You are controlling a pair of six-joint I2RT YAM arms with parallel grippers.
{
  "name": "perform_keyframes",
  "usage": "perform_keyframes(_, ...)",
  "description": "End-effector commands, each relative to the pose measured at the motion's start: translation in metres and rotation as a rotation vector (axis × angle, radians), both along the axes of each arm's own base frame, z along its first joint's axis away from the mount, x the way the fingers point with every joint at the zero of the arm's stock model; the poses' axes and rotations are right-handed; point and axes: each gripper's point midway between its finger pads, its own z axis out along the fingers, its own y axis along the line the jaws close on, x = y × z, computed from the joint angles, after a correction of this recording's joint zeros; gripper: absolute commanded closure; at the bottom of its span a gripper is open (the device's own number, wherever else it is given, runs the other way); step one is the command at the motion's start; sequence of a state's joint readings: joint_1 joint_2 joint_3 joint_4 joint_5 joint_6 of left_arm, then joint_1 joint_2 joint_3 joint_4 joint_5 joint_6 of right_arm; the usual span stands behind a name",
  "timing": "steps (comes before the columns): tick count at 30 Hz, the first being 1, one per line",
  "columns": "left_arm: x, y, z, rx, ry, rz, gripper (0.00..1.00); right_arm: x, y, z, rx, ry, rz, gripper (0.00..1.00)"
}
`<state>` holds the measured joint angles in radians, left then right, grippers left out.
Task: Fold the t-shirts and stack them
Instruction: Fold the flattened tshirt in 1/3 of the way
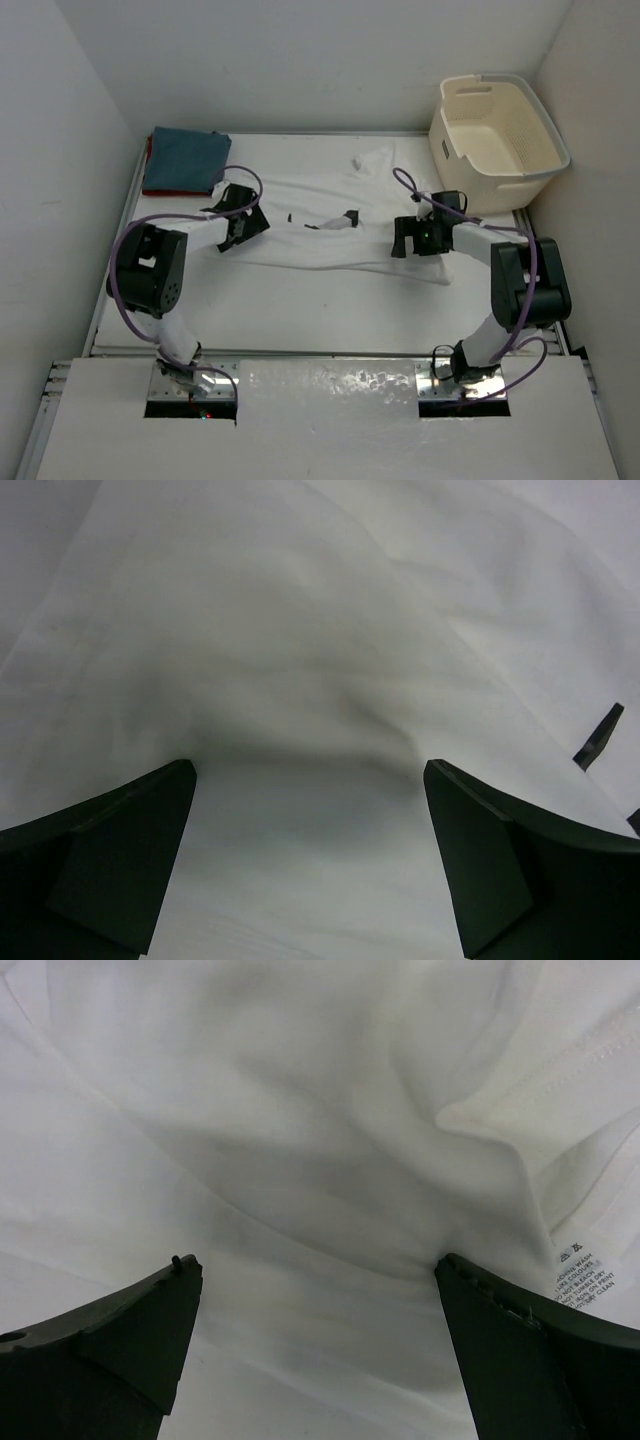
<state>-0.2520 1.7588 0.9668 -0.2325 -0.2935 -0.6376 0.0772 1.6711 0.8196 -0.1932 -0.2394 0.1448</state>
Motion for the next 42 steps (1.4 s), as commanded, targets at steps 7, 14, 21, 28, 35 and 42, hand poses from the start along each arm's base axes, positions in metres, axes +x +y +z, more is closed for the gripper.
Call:
perform_keyframes(7, -0.134, 0.023, -0.042, -0.049, 0.255, 0.183, 0.00, -0.126, -0.030, -0.034, -0.131, 0.277, -0.158, 0.01)
perform_keyframes(14, -0.210, 0.013, -0.037, -0.103, 0.410, 0.239, 0.00, -0.174, -0.025, -0.033, -0.085, 0.326, -0.221, 0.01)
perform_keyframes(21, -0.218, 0.022, -0.003, -0.006, 0.442, 0.272, 0.00, -0.167, -0.027, -0.004, -0.095, 0.265, -0.199, 0.01)
perform_keyframes(28, -0.091, 0.026, 0.106, 0.126, 0.091, 0.222, 0.00, -0.051, -0.013, 0.105, -0.065, -0.092, -0.107, 0.01)
perform_keyframes(35, 0.025, 0.046, 0.159, 0.097, -0.126, 0.232, 0.00, 0.067, 0.002, 0.165, -0.103, -0.338, -0.041, 0.01)
perform_keyframes(42, 0.075, 0.073, 0.126, 0.119, -0.064, 0.234, 0.00, 0.175, -0.008, 0.146, -0.316, -0.326, -0.074, 0.01)
